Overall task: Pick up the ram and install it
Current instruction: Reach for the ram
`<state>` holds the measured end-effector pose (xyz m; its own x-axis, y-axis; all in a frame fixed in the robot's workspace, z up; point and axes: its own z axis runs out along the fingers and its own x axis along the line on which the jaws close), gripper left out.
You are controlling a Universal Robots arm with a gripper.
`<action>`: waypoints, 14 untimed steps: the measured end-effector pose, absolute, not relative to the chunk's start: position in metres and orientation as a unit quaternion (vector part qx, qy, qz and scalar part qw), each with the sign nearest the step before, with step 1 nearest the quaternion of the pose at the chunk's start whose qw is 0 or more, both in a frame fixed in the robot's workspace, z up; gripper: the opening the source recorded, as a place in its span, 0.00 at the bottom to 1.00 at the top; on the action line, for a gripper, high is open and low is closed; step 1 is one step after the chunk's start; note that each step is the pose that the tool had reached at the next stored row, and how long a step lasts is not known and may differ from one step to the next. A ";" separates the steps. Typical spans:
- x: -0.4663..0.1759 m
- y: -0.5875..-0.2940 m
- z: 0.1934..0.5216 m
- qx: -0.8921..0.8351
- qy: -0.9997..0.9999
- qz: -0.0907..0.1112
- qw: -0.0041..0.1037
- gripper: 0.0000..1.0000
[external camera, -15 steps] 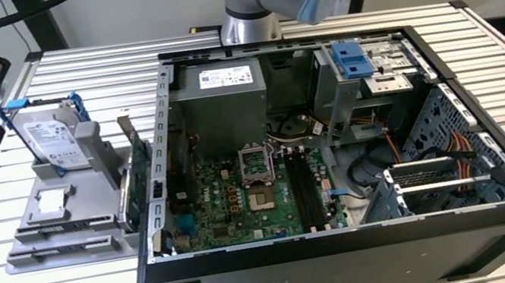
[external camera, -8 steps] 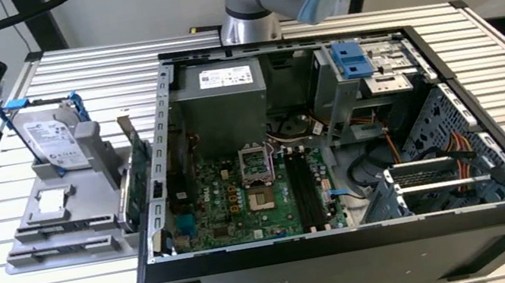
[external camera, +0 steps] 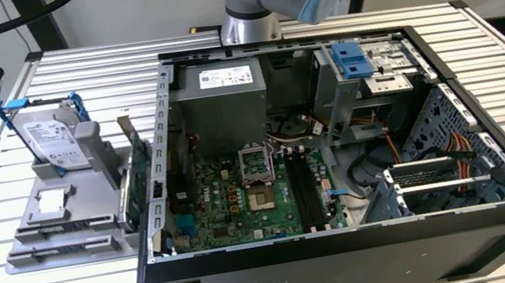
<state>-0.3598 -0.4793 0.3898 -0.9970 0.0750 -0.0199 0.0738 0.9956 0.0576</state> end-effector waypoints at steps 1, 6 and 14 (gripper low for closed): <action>-0.360 -0.479 0.390 0.037 0.999 0.028 0.011 0.00; -0.360 -0.480 0.390 0.037 0.999 0.028 0.011 0.00; -0.360 -0.480 0.390 0.037 0.999 0.028 0.011 0.00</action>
